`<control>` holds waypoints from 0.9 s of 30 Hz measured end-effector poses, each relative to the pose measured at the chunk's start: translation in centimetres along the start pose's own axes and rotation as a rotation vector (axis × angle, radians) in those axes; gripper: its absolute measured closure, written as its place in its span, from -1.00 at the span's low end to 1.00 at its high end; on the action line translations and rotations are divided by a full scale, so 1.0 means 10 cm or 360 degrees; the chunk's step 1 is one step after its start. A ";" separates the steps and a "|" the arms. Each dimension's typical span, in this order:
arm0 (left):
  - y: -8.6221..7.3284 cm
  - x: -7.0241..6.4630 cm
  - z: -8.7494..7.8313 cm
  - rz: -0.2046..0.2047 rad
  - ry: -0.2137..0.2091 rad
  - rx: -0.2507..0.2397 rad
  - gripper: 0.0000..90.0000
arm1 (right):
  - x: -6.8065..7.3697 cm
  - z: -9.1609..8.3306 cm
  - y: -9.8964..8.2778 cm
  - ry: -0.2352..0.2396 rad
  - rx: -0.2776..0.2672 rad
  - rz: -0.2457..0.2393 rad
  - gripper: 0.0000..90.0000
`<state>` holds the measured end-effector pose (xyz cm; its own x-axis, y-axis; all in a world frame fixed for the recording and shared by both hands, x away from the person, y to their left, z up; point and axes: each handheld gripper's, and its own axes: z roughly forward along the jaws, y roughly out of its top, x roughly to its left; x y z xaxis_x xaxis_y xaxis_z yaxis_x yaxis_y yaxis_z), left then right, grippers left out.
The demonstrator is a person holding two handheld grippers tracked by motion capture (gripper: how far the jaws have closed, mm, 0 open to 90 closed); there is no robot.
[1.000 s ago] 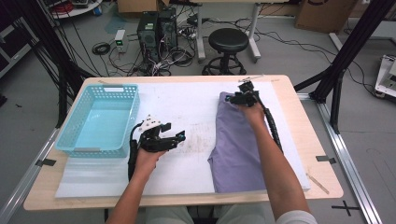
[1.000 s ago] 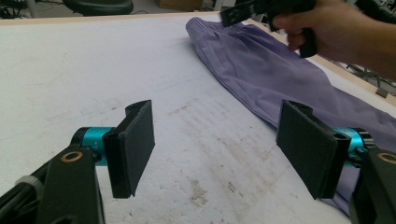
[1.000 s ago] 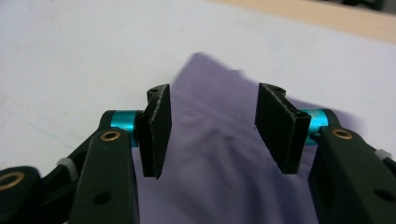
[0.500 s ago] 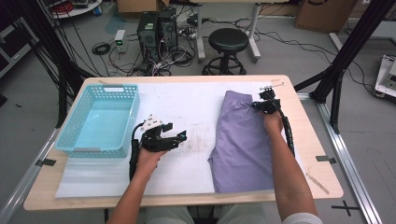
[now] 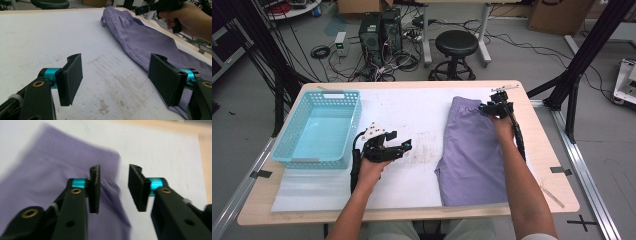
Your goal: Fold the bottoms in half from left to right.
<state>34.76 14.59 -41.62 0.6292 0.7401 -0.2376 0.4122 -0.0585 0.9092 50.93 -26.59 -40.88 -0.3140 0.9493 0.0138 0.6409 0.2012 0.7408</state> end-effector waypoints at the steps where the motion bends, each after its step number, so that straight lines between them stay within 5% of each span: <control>1: 0.00 0.00 0.00 -0.0001 -0.0001 0.0000 -0.38 | 0.05 -0.03 0.03 0.0039 -0.0066 -0.0019 0.38; 3: 0.00 -0.01 0.00 -0.0008 -0.0005 -0.0013 -0.38 | 0.22 -0.02 0.08 0.0115 -0.0134 -0.0045 0.34; 9: 0.01 -0.01 -0.03 -0.0003 -0.0017 -0.0021 -0.38 | 0.63 0.29 0.16 0.0220 0.0015 -0.0108 0.20; 11: 0.01 0.00 -0.03 -0.0007 -0.0014 -0.0024 -0.38 | 0.73 0.40 0.16 0.0164 0.0055 -0.0170 0.20; 14: 0.01 0.00 -0.02 -0.0008 -0.0017 -0.0018 -0.38 | 0.77 0.54 0.13 0.0143 0.0149 -0.0164 0.21; 17: 0.00 0.01 0.00 -0.0012 -0.0018 -0.0012 -0.38 | 0.81 0.57 0.12 0.0109 0.0138 -0.0166 0.22; 19: 0.00 0.02 0.01 -0.0013 -0.0018 -0.0010 -0.38 | 0.79 0.55 0.13 0.0126 0.0136 -0.0177 0.19; 24: -0.01 0.04 0.01 -0.0022 -0.0022 -0.0024 -0.38 | 0.52 0.27 0.16 0.0232 0.0039 -0.0056 0.07; 27: -0.01 0.04 0.02 -0.0021 -0.0028 -0.0025 -0.38 | 0.32 0.07 0.17 0.0156 -0.0029 -0.0078 0.29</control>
<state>35.08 14.72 -41.83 0.6352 0.7290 -0.2552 0.4103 -0.0385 0.9112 51.49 -23.06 -40.08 -0.4122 0.9101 0.0426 0.6108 0.2413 0.7541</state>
